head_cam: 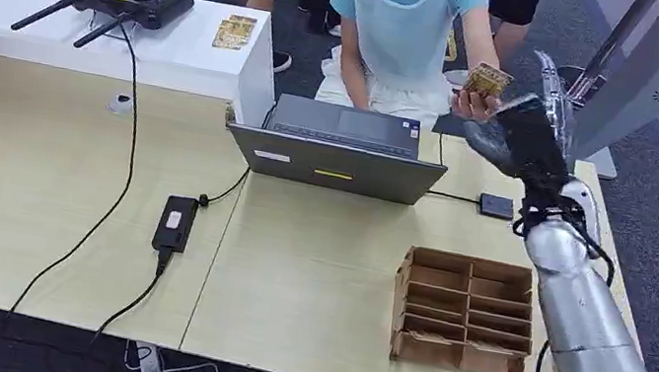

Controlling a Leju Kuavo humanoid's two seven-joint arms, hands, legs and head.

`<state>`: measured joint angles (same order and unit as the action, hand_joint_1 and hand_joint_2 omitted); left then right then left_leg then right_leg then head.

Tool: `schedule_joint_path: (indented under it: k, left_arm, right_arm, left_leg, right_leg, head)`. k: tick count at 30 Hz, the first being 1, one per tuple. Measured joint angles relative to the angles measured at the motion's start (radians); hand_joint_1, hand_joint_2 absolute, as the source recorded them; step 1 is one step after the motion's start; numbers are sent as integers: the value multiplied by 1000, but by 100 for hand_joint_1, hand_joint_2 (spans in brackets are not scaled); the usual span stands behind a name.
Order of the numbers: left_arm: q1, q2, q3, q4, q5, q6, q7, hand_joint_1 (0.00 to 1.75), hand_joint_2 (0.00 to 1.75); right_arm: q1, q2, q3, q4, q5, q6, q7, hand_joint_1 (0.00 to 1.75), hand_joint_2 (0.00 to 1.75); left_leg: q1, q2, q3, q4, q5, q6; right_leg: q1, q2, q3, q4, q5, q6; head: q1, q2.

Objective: Pass the card to the sensor for recognition and then transmit it.

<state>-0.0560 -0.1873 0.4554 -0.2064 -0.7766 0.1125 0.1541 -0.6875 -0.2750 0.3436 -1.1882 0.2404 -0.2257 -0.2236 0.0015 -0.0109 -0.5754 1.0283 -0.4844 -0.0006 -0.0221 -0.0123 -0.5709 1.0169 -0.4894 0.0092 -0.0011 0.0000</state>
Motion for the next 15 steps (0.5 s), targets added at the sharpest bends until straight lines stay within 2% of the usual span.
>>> schedule_joint_path:
  k: [2, 6, 10, 15]
  left_arm:
    - [1, 0, 12, 0, 14, -13, 4, 0, 0]
    - [5, 0, 21, 0, 16, -18, 9, 0, 0]
    - [6, 0, 25, 0, 17, -16, 6, 0, 0]
    - [9, -1, 45, 0, 35, -8, 0, 0, 0]
  right_arm:
    - [68, 0, -60, -93, -153, 49, -26, 0, 175]
    - [183, -6, -185, -238, -354, 134, -69, 0, 175]
    - [287, -23, -270, -333, -484, 216, -95, 0, 175]
    - [490, -67, -379, -467, -608, 382, -163, 0, 175]
  left_leg:
    - [0, 0, 0, 0, 0, 0]
    - [0, 0, -1, 0, 0, 0]
    - [0, 0, -1, 0, 0, 1]
    - [0, -1, -1, 0, -1, 2]
  right_leg:
    - [0, -1, 0, 0, 0, 0]
    - [0, 0, -1, -1, 0, 0]
    - [-1, 0, -1, -2, 0, 0]
    - [0, -2, 0, -3, 0, 1]
  head:
    - [0, 0]
    - [0, 0]
    - [0, 0]
    - [-1, 0]
